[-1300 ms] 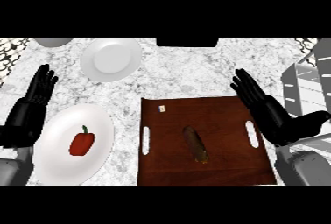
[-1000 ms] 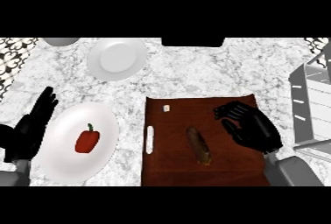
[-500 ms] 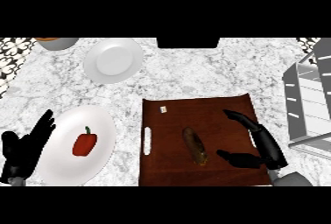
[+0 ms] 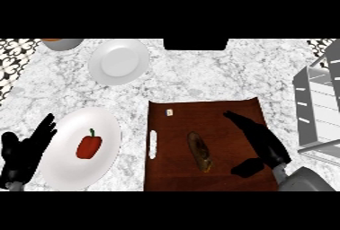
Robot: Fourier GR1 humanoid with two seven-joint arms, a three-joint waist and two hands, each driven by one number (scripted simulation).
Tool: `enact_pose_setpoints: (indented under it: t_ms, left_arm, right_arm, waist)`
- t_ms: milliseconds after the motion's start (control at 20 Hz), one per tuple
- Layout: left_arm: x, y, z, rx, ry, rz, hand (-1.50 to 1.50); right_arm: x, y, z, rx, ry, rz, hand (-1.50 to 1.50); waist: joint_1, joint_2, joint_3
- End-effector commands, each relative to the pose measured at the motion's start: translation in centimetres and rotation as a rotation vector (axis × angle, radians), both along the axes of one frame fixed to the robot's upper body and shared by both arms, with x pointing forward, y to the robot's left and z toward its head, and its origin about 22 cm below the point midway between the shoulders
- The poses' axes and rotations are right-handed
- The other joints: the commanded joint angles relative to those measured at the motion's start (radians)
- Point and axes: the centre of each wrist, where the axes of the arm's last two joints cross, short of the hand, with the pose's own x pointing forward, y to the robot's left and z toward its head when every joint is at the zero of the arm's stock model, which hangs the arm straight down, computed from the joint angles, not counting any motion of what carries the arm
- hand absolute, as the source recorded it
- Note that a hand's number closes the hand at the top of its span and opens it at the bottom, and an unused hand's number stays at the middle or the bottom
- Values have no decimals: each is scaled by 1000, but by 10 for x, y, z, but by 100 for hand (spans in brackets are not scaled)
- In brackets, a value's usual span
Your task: Pick the sweet potato from the tray and place it in the tiered basket
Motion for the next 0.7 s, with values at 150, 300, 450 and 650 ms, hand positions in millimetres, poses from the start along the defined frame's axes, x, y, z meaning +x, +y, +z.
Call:
enact_pose_setpoints:
  t_ms: [150, 300, 450, 650]
  left_arm:
    - [8, -12, -10, -3, 0, -8, 0]
    - [2, 5, 7, -3, -19, -4, 0]
    - [9, 13, 9, -7, -13, 2, 0]
    - [7, -3, 0, -14, -8, 16, 0]
  right_arm:
    - [5, 91, 72, -156, 93, 54, -150]
    - [7, 117, 71, -171, 153, 28, -150]
    - [12, 132, 69, -186, 252, 22, -150]
    - [4, 129, 87, -279, 315, -6, -150]
  waist:
    - [-10, 4, 3]
    - [-3, 5, 5]
    - [-5, 7, 6]
    - [-10, 6, 6]
